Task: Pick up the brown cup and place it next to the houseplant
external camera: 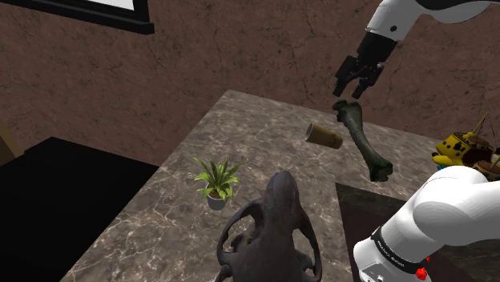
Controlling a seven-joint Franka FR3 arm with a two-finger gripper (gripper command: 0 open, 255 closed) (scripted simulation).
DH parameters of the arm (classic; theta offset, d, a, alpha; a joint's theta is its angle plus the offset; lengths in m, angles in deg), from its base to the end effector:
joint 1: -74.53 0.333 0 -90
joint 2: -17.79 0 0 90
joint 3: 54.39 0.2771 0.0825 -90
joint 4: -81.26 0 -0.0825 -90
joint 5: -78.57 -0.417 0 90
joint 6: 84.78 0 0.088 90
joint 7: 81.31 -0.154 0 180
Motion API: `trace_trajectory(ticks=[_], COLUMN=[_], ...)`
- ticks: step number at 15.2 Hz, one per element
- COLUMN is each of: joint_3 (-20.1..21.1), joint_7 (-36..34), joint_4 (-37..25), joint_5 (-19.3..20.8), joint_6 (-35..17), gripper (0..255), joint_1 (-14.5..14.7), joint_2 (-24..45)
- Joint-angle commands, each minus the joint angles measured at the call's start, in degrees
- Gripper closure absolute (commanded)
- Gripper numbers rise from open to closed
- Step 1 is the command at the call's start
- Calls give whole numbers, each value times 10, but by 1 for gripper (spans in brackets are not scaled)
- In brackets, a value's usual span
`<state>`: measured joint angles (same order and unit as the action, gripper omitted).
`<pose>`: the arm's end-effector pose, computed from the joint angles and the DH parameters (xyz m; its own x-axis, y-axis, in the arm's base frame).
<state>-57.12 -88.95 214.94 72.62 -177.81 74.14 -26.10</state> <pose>0.3808 -0.0066 0.5261 0.9831 -0.1796 0.0368 -0.1727 -0.9746 -0.1426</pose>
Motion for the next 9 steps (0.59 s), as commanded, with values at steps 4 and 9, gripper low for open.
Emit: trace_trajectory(ticks=[4, 9], joint_3=[-57, -151], joint_7=[79, 213], joint_4=[7, -2], joint_5=[11, 28], joint_6=[1, 2], gripper=[0, 0], joint_1=[1, 6], joint_2=[19, 80])
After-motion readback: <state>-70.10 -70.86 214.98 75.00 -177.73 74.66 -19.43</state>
